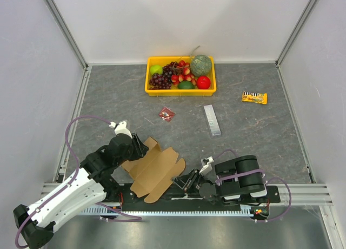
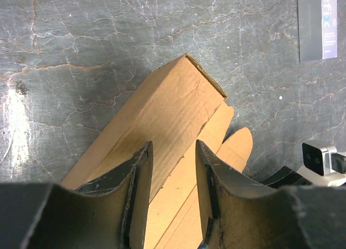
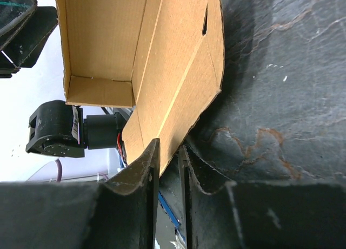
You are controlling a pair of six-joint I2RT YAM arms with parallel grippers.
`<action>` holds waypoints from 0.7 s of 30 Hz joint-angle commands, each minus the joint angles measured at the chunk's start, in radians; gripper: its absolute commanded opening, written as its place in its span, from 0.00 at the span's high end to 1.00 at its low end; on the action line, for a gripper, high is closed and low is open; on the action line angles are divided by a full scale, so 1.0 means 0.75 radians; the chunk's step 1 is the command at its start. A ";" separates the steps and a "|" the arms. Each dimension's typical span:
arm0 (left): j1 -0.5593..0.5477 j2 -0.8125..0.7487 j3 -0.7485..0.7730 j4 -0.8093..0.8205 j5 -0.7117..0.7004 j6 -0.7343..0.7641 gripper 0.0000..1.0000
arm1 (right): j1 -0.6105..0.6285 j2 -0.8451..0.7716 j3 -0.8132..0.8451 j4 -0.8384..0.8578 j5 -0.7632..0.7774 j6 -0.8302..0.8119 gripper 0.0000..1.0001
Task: Fold the paper box
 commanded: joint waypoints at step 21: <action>-0.005 0.064 0.432 0.039 -0.028 0.157 0.53 | -0.142 -0.735 0.087 -0.791 0.095 -0.511 1.00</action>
